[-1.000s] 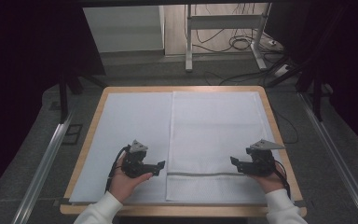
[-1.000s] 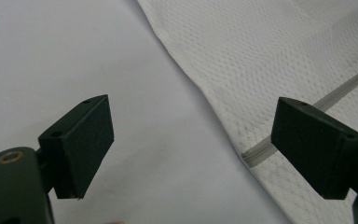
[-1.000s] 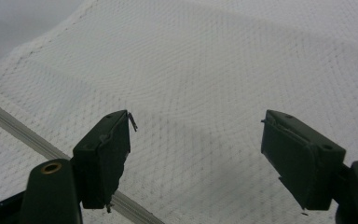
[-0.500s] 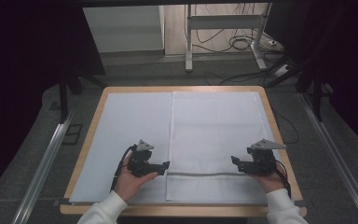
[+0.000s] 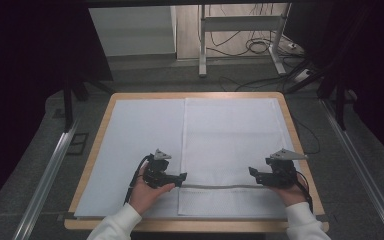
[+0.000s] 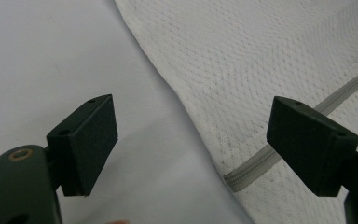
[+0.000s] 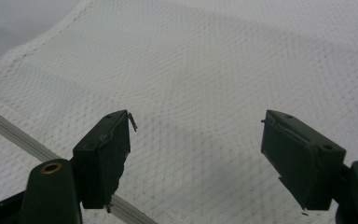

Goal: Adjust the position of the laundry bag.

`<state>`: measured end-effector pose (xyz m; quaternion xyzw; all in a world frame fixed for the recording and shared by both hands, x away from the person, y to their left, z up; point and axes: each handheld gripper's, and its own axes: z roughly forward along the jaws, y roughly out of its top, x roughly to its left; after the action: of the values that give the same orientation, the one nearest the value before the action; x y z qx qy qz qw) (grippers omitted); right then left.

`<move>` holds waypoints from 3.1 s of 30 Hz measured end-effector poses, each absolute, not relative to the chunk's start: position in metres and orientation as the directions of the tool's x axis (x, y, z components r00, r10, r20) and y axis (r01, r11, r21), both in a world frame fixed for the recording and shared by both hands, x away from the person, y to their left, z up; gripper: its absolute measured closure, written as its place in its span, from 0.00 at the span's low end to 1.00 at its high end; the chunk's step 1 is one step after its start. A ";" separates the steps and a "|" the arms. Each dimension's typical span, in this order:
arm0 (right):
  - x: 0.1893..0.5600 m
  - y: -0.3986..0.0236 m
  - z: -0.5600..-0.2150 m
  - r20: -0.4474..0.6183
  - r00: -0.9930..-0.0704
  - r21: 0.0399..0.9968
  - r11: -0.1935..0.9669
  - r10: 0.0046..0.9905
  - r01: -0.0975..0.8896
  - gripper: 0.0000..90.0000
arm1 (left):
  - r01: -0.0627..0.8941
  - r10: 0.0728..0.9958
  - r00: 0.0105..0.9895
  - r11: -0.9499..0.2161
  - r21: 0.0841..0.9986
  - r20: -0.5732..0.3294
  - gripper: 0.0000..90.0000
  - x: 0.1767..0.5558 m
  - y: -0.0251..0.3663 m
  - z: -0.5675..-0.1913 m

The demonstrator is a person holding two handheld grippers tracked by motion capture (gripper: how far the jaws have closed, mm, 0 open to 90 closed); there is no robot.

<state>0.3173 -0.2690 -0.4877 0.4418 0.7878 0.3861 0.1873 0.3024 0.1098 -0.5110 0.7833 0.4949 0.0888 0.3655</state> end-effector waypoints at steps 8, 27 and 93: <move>0.317 -0.270 -0.487 0.045 -0.538 0.774 0.311 0.842 0.551 0.26 | 0.722 0.843 0.487 -0.240 0.649 -0.229 0.18 0.307 0.106 -0.514; 0.318 -0.272 -0.487 0.042 -0.533 0.775 0.309 0.845 0.551 0.26 | 0.738 0.832 0.498 -0.261 0.622 -0.243 0.19 0.311 0.092 -0.522; 0.336 -0.353 -0.474 0.092 -0.326 0.708 0.168 0.941 0.686 0.29 | 0.708 0.776 0.573 -0.306 0.636 -0.264 0.97 0.302 0.084 -0.531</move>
<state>0.3355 -0.3526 -0.4741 0.5492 0.7405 0.3382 0.1886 0.3017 0.0844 -0.5312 0.8068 0.4599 0.0461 0.3680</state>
